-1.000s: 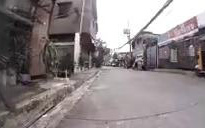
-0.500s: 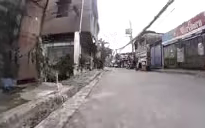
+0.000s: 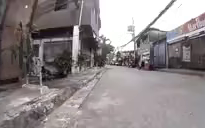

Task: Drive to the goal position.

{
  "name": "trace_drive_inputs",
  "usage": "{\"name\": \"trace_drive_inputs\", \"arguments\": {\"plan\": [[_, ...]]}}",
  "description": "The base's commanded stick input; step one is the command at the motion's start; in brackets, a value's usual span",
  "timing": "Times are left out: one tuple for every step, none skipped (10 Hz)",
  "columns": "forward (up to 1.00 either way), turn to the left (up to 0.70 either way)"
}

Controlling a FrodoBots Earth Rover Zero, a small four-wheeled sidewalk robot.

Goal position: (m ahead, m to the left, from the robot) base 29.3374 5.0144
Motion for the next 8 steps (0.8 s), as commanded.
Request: {"name": "trace_drive_inputs", "arguments": {"plan": [[1.00, -0.08], [1.00, 0.00], [1.00, 0.00], [1.00, 0.00], [1.00, 0.00], [1.00, 0.00], [1.00, 0.00], [1.00, 0.00]]}}
